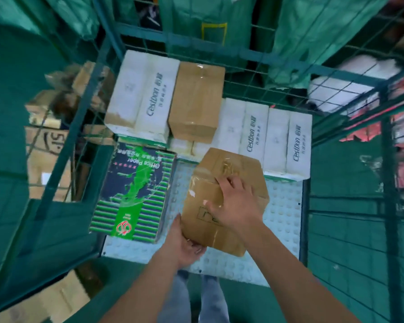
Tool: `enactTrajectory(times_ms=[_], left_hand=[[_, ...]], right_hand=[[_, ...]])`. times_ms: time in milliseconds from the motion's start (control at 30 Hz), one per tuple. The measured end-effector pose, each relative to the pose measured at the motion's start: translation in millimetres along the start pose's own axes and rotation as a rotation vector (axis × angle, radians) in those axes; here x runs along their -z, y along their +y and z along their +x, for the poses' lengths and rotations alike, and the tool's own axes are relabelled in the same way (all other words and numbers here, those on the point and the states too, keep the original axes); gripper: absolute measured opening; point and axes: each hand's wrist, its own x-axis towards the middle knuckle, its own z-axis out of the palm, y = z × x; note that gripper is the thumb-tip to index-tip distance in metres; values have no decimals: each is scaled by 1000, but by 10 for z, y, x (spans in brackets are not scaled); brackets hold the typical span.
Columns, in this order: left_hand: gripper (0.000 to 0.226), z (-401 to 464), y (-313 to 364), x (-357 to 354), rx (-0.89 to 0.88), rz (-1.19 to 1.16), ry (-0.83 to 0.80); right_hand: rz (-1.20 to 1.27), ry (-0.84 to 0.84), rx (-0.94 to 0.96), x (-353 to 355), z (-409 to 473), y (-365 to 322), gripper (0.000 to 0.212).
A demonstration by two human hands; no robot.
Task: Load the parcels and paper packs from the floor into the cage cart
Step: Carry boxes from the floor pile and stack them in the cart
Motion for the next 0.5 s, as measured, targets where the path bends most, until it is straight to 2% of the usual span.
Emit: enactTrajectory(times_ms=[167,333,500], left_hand=[[73,454,131,-619,18,23,-47],[84,948,404,-1264,-12,16,-115],[85,1437,701,-1891,-153,-173,-260]], right_hand=[[-71,48,-24,98,554,330,73],[-116,119,-3,237,1103,641,74],[-90,286,66,169,1672,1000,77]])
